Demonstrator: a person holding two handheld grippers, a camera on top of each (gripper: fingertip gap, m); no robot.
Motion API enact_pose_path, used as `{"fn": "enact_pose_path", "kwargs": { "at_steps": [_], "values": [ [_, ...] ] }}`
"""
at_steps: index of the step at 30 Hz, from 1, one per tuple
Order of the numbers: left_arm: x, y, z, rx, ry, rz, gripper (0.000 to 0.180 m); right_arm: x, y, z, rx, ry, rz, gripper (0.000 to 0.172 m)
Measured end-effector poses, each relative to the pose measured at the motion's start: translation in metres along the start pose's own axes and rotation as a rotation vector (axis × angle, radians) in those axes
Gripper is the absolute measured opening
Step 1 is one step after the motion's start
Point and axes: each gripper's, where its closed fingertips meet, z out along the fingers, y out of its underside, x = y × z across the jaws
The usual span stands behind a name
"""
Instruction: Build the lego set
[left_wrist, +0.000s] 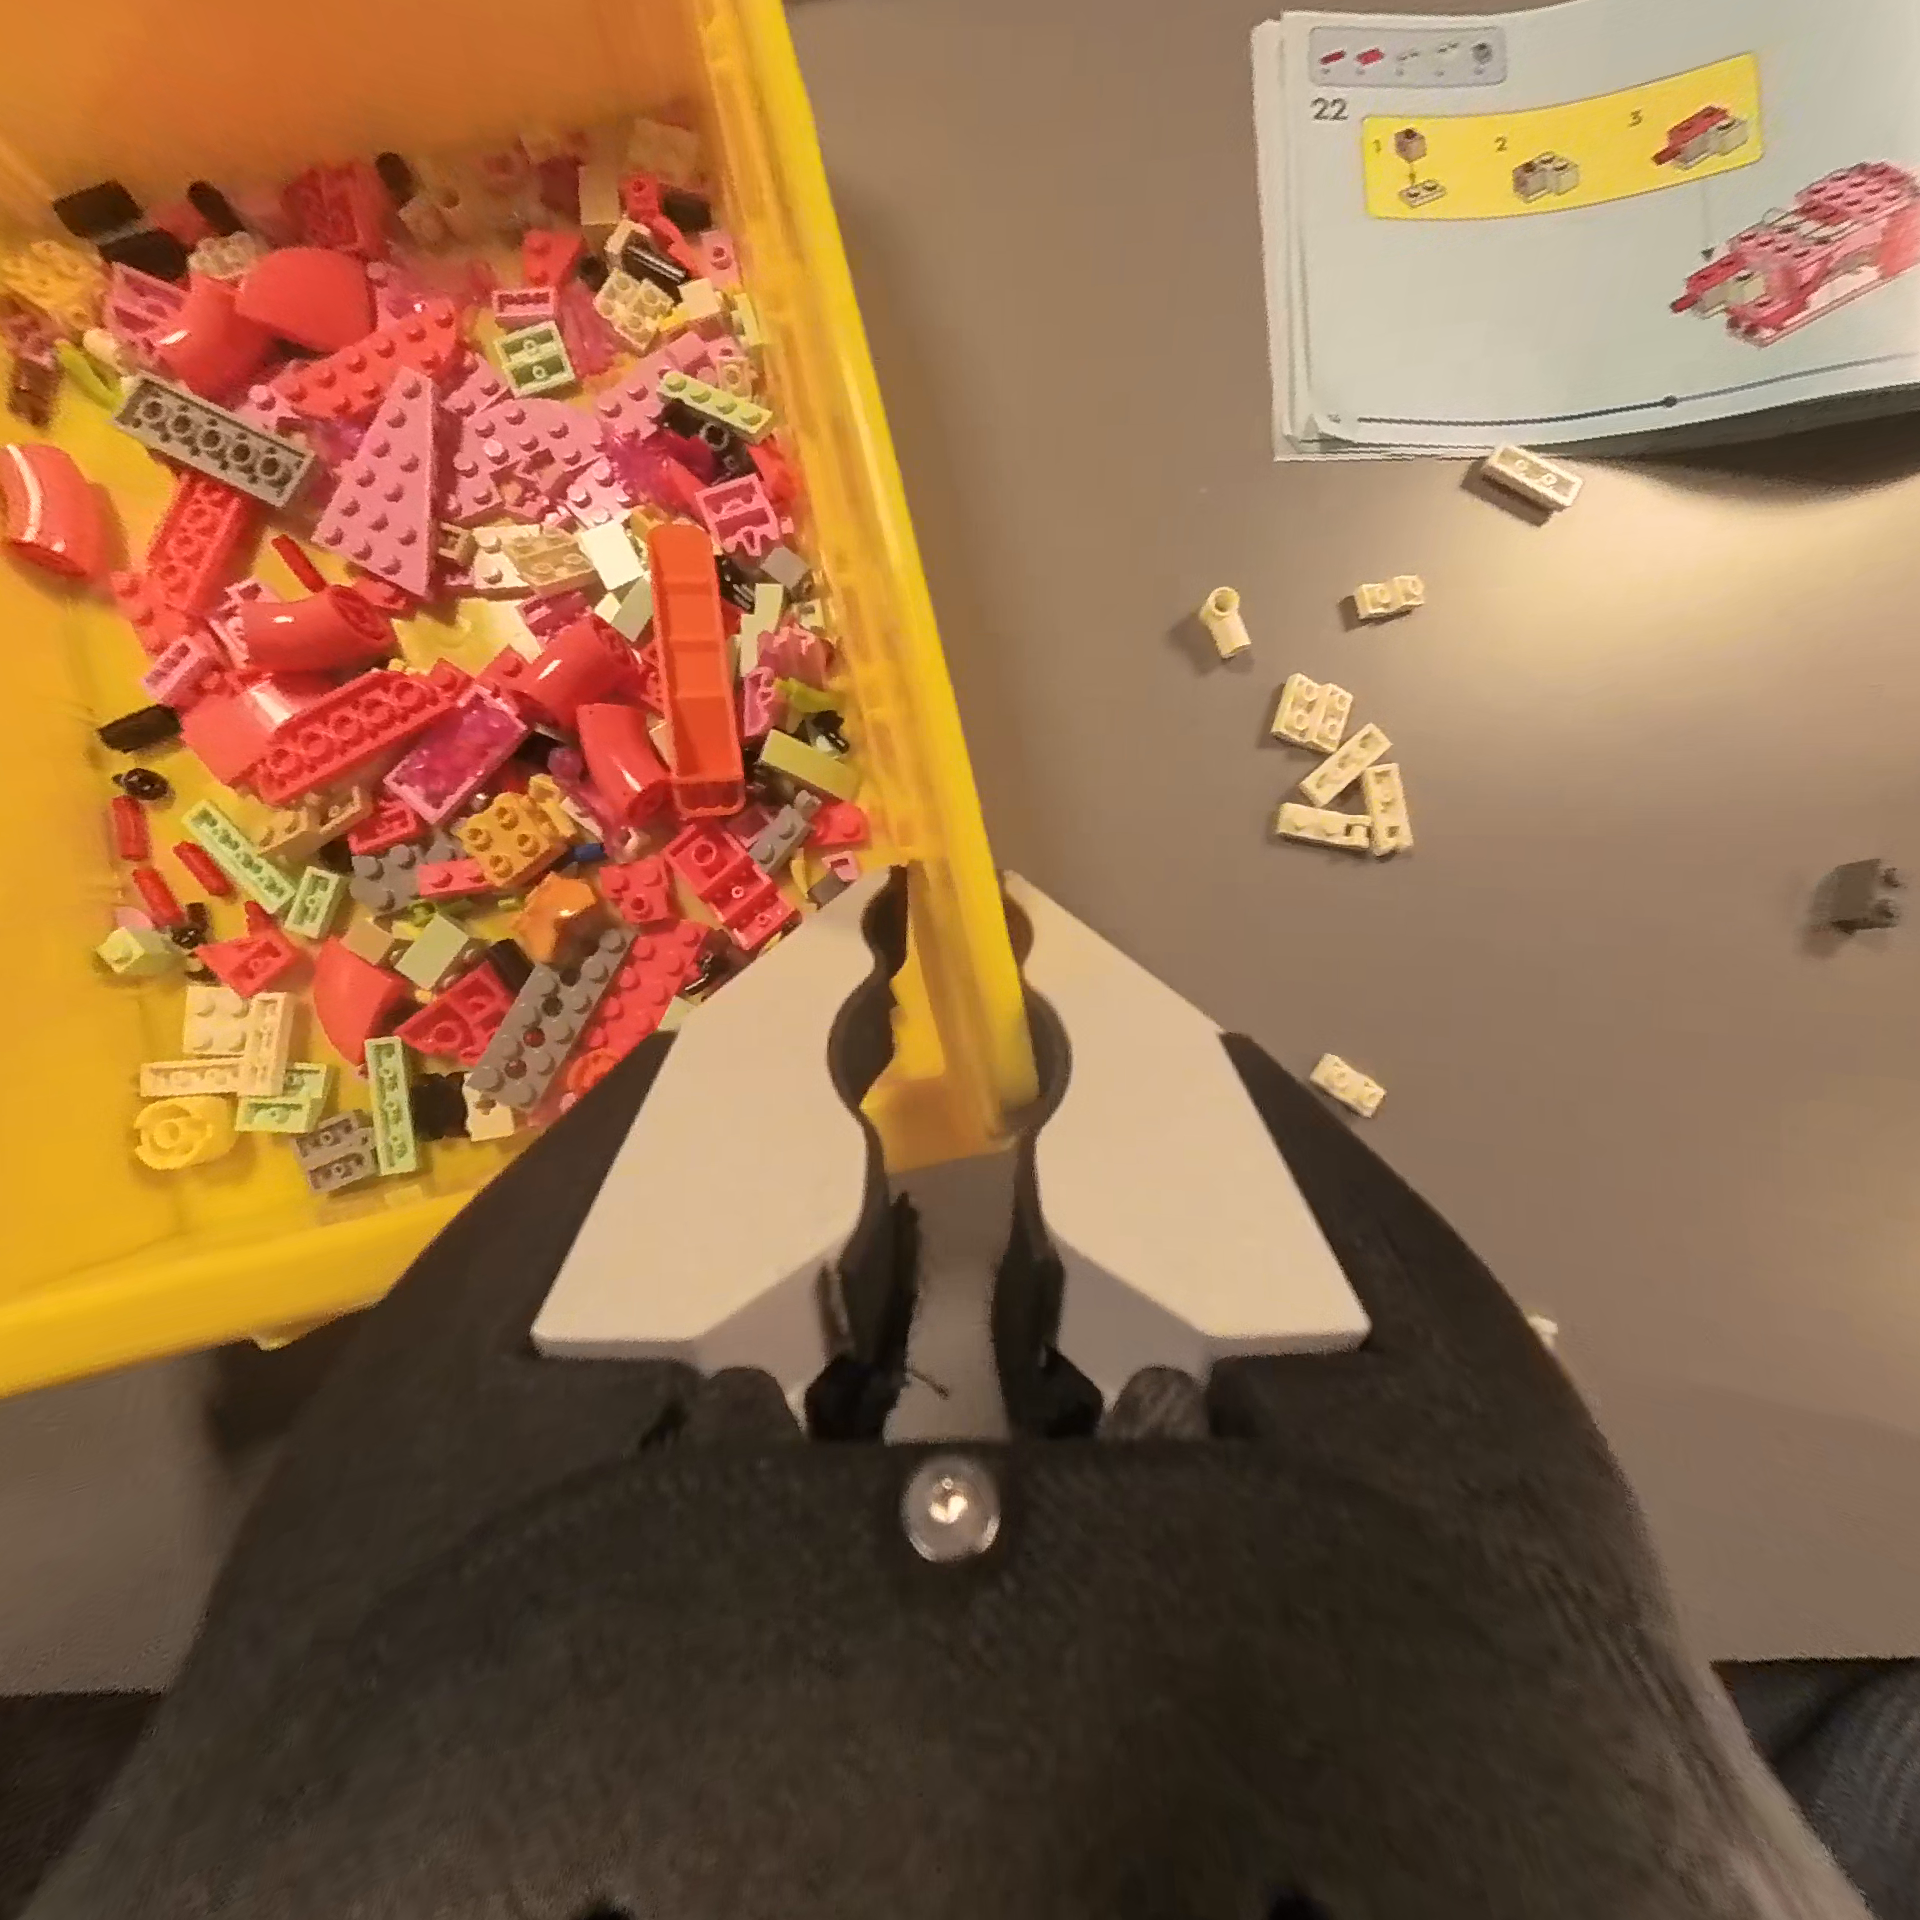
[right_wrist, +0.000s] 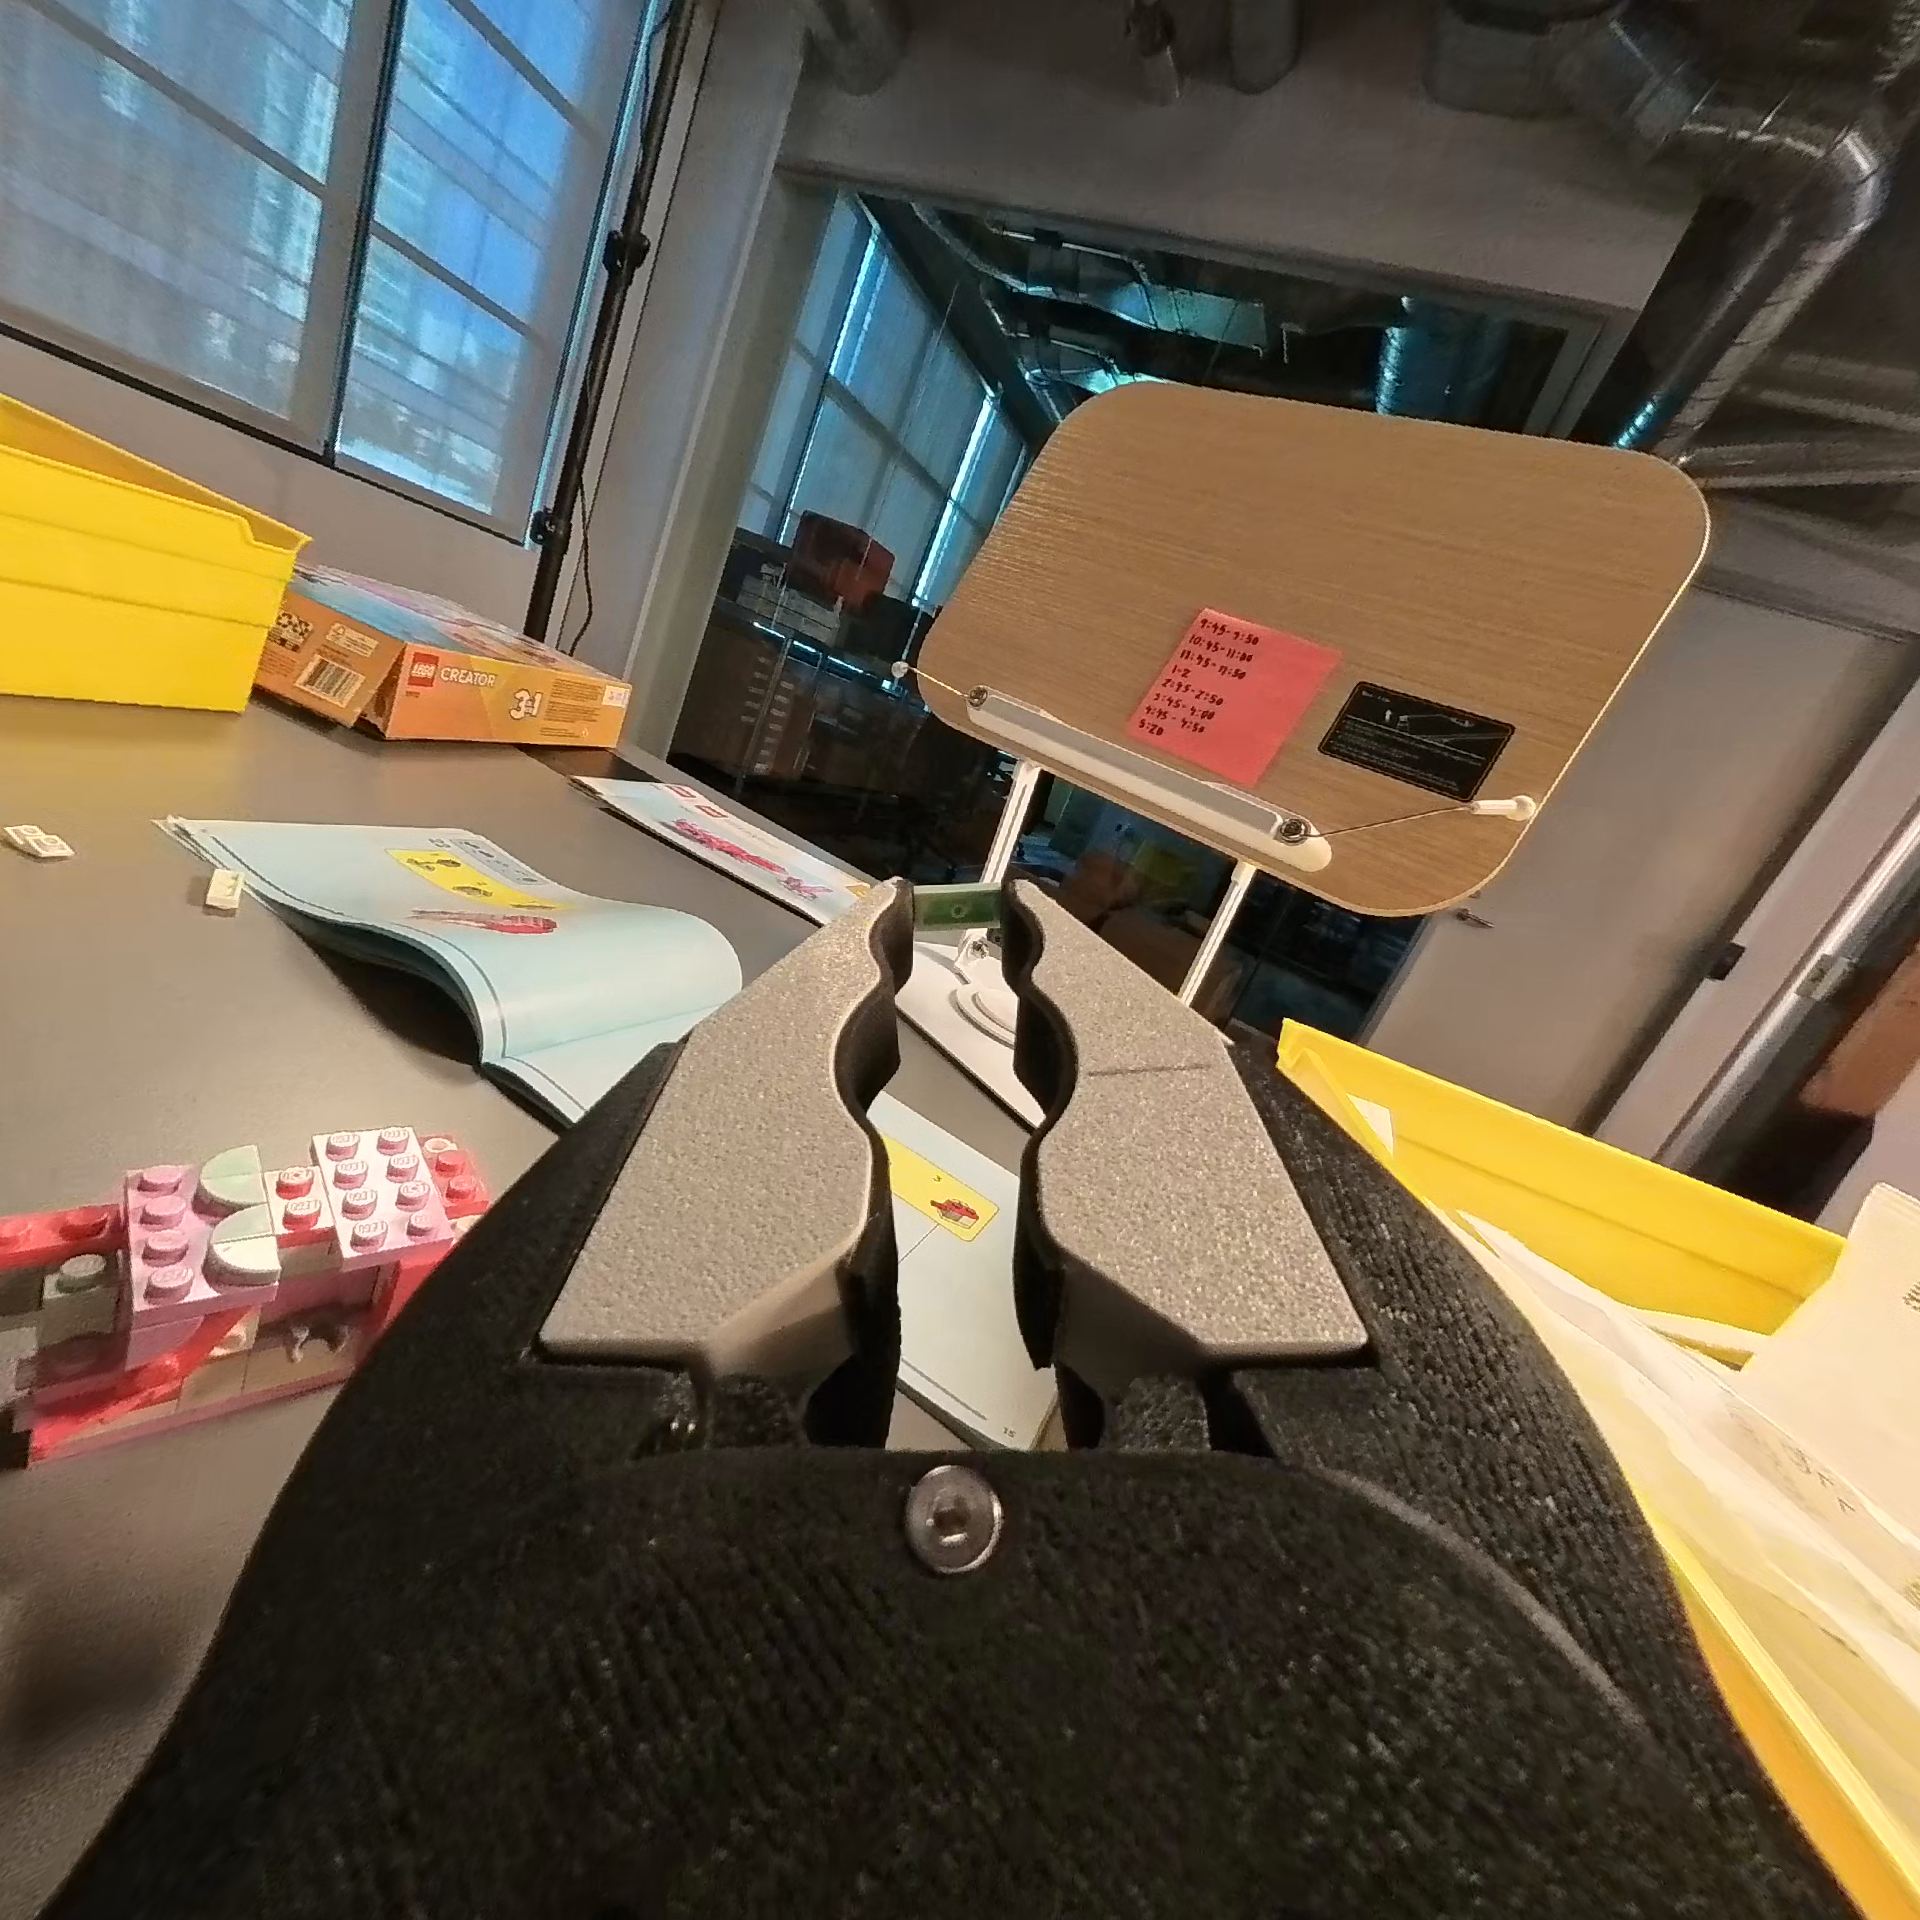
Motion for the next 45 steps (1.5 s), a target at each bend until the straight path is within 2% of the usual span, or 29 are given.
{"fn": "enact_pose_path", "kwargs": {
  "at_steps": [4, 12, 40, 45],
  "values": [
    [0.014, -0.003, 0.001, 0.015, 0.087, -0.029, 0.023, 0.0, 0.0, 0.0, 0.001, -0.003, 0.0, 0.015],
    [0.027, -0.005, 0.001, 0.022, 0.145, -0.03, 0.03, -0.001, 0.0, 0.0, 0.001, -0.007, 0.001, 0.015],
    [0.04, -0.008, 0.004, 0.031, 0.194, -0.048, 0.037, -0.002, 0.0, 0.0, -0.001, -0.016, 0.002, 0.015],
    [0.04, -0.01, -0.009, 0.047, 0.266, -0.083, 0.038, -0.002, 0.0, 0.0, 0.001, -0.014, 0.003, 0.015]
  ]
}}
